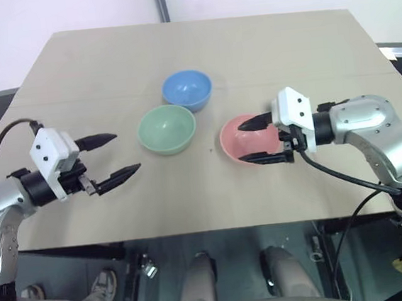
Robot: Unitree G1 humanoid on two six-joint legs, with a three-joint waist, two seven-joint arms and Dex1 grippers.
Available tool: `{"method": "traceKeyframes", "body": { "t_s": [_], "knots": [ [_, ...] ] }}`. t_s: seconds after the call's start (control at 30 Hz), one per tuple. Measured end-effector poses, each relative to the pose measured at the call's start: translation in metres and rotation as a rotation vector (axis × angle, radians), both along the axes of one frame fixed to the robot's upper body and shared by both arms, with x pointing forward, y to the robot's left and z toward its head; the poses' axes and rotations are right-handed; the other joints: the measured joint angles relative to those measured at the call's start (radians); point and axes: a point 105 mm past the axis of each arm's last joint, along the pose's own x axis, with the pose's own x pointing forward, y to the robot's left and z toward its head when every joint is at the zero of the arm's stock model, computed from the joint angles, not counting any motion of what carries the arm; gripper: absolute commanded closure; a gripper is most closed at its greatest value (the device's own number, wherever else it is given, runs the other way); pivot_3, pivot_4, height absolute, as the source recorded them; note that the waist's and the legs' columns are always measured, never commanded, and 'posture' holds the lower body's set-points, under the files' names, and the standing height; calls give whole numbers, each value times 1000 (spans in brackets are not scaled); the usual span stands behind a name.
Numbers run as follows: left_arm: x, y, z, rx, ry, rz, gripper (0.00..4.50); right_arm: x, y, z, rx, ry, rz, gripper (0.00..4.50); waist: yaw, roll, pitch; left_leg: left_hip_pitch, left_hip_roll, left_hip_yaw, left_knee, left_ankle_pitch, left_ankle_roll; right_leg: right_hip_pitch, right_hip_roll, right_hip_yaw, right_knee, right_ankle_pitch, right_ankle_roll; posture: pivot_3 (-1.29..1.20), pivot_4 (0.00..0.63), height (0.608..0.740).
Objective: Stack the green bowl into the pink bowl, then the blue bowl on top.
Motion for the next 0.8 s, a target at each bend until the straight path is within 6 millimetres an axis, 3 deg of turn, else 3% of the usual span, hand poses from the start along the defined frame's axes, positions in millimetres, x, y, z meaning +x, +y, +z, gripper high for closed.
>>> {"method": "traceKeyframes", "body": {
  "t_s": [0.2, 0.33, 0.4, 0.5, 0.67, 0.7, 0.8],
  "knots": [
    [27, -24, 8, 275, 11, -63, 0, 5, -13, -3, 27, -15, -136, 1132, -5, 1, 0, 0, 0, 1, 0, 0, 0, 0, 0, 0, 0, 0, 0, 0, 150, 740],
    [40, -29, -10, 436, 45, -136, 0, 7, -16, 0, 46, -50, -189, 1132, -11, 1, 1, -1, 0, 1, -2, 0, 0, -2, 1, 1, 0, 0, 0, 0, 150, 740],
    [46, -31, -20, 514, 57, -173, 563, 6, -17, 1, 51, -62, -206, 1064, -8, 1, 1, -1, 0, 1, -2, 0, 0, -2, 1, 1, 0, 0, 0, 0, 150, 740],
    [48, -32, -36, 604, 85, -243, 1776, 4, -18, 2, 55, -75, -221, 1064, -7, 1, 1, -2, 0, 1, -2, 0, 0, -2, 1, 1, -1, 0, 0, 0, 150, 740],
    [53, -39, -48, 659, 84, -324, 4260, 3, -24, 1, 47, -78, -260, 1064, -2, 1, 1, -5, 0, 0, 0, 0, 0, -3, 1, 0, 0, 0, 0, 0, 150, 740],
    [56, -42, -45, 663, 63, -339, 4474, 3, -26, 1, 52, -82, -272, 1064, -2, 1, 1, -5, 0, 0, 1, 0, 0, -3, 1, 0, 0, 0, 0, 0, 150, 740],
    [58, -43, -40, 678, 40, -358, 4474, 4, -30, 3, 53, -89, -291, 1064, -4, 1, 1, -5, -1, -1, 1, 0, 0, -3, 0, 0, 0, 0, 0, 0, 150, 740]
  ]
}}
